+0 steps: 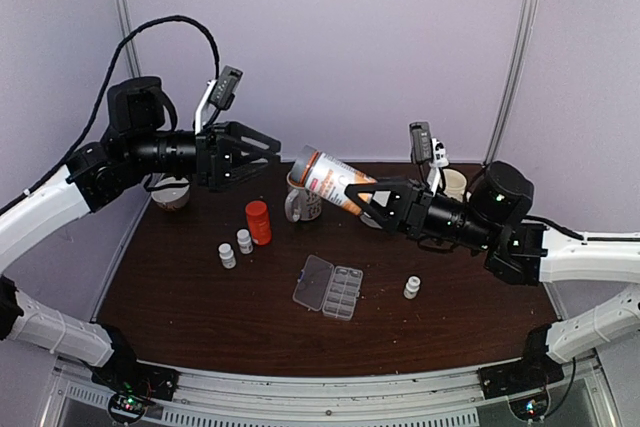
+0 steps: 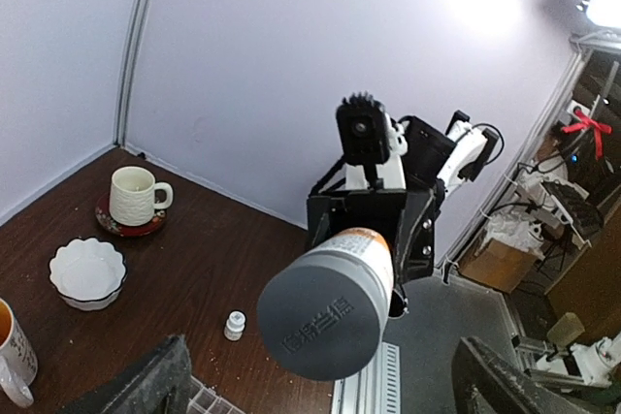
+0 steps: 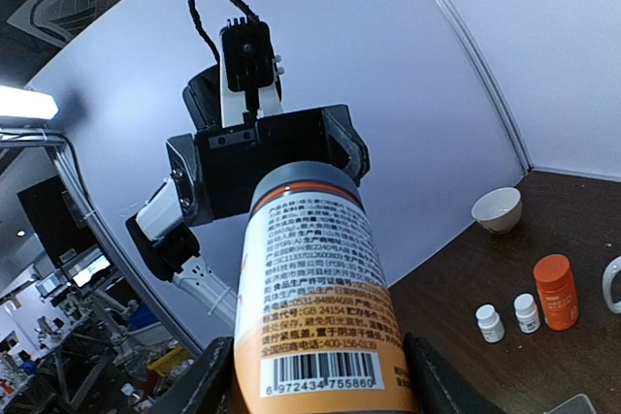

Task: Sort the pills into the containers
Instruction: Pass from the left arm to the right

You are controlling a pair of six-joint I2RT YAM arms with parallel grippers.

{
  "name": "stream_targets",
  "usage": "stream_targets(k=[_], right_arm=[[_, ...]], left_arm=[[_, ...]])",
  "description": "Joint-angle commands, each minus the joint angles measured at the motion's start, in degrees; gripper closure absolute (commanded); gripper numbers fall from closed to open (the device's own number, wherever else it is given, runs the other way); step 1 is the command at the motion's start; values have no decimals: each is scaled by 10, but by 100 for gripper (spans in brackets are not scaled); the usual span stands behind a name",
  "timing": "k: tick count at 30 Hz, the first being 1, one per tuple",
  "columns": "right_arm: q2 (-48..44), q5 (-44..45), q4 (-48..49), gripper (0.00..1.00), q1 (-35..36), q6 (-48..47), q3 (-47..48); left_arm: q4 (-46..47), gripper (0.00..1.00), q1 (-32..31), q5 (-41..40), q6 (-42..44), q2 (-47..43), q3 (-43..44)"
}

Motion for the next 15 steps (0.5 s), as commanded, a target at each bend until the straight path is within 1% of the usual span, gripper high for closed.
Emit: stream_targets(k=[1, 5, 6, 10, 15], right_arm=[[26, -108, 67, 73, -10, 102, 22], [52, -137, 42, 73, -10, 119, 52], [59, -143, 35, 73, -10, 121, 58], [76, -163, 48, 74, -10, 139, 64], [86, -175, 58, 74, -10, 151, 69]], left_arm=[[114, 2, 3, 63, 105, -23, -49], [104, 2, 2, 61, 227, -47, -68], [100, 3, 2, 65, 276, -55, -76], [63, 3, 0, 79, 385, -72, -81], [-12, 2, -8, 117, 472, -74, -68]])
